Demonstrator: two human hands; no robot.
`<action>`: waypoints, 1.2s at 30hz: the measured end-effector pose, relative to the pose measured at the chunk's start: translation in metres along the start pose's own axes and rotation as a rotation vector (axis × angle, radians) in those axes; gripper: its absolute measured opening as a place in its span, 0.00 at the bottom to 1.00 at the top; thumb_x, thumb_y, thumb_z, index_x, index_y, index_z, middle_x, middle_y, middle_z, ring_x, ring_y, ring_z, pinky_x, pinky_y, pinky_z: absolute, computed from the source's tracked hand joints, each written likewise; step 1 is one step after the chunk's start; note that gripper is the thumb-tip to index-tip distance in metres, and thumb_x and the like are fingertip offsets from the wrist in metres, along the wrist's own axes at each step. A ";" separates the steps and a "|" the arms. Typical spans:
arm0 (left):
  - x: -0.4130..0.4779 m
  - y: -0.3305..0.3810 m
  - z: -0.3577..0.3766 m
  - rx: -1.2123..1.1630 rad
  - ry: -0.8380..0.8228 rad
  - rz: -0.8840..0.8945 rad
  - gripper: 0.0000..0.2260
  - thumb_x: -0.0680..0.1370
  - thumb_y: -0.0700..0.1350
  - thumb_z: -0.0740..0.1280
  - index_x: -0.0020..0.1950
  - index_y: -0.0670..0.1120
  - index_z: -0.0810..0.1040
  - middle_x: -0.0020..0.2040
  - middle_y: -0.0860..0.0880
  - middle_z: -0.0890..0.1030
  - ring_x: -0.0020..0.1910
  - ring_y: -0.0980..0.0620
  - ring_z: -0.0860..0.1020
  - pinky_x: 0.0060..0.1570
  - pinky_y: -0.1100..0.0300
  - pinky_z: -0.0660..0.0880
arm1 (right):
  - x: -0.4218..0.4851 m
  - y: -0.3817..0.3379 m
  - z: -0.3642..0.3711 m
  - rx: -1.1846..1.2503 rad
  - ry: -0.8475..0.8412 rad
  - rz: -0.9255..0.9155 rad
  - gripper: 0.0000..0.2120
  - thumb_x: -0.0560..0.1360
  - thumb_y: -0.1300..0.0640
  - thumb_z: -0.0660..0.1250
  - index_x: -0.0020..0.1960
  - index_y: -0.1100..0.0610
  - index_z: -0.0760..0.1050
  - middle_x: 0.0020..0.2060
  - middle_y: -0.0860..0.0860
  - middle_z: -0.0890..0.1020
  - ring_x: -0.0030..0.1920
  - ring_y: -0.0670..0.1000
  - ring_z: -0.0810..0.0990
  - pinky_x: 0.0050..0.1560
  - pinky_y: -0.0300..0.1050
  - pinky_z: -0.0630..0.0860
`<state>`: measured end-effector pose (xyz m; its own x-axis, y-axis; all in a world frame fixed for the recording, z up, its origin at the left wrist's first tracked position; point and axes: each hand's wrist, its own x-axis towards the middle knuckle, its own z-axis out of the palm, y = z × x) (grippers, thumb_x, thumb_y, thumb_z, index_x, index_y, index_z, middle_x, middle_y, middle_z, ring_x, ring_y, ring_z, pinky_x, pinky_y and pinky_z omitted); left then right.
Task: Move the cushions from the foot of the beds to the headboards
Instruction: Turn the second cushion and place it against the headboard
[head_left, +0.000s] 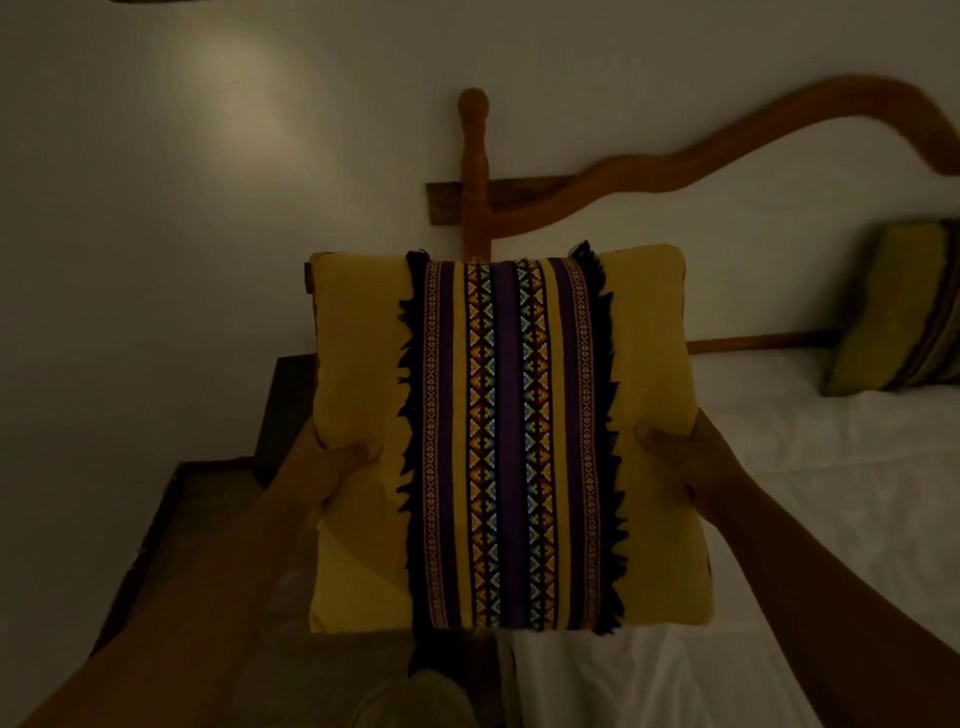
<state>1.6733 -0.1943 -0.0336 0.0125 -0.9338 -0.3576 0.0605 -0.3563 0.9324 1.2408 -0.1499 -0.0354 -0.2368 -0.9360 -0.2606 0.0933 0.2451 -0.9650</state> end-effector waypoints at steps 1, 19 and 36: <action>0.009 0.001 0.007 0.001 -0.010 -0.003 0.38 0.64 0.45 0.79 0.72 0.57 0.69 0.61 0.48 0.80 0.59 0.41 0.80 0.49 0.41 0.80 | 0.009 -0.001 -0.005 -0.005 0.011 0.004 0.29 0.72 0.56 0.75 0.71 0.52 0.72 0.60 0.56 0.82 0.57 0.61 0.83 0.55 0.67 0.80; 0.250 -0.002 0.197 0.035 -0.198 -0.162 0.39 0.69 0.44 0.78 0.75 0.56 0.64 0.65 0.47 0.77 0.60 0.44 0.78 0.59 0.39 0.75 | 0.229 -0.005 -0.115 -0.111 0.183 0.161 0.23 0.70 0.53 0.75 0.63 0.47 0.75 0.58 0.56 0.82 0.55 0.59 0.83 0.51 0.61 0.81; 0.406 -0.076 0.369 0.106 -0.259 -0.252 0.32 0.77 0.39 0.70 0.77 0.51 0.62 0.71 0.43 0.73 0.66 0.42 0.75 0.66 0.39 0.72 | 0.452 0.044 -0.243 -0.256 0.280 0.301 0.26 0.76 0.66 0.67 0.72 0.53 0.68 0.55 0.56 0.81 0.54 0.58 0.81 0.48 0.58 0.81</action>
<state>1.3060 -0.5583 -0.2306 -0.2437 -0.7890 -0.5639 -0.0740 -0.5647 0.8220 0.9026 -0.5006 -0.2024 -0.4901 -0.7186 -0.4933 -0.0355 0.5819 -0.8125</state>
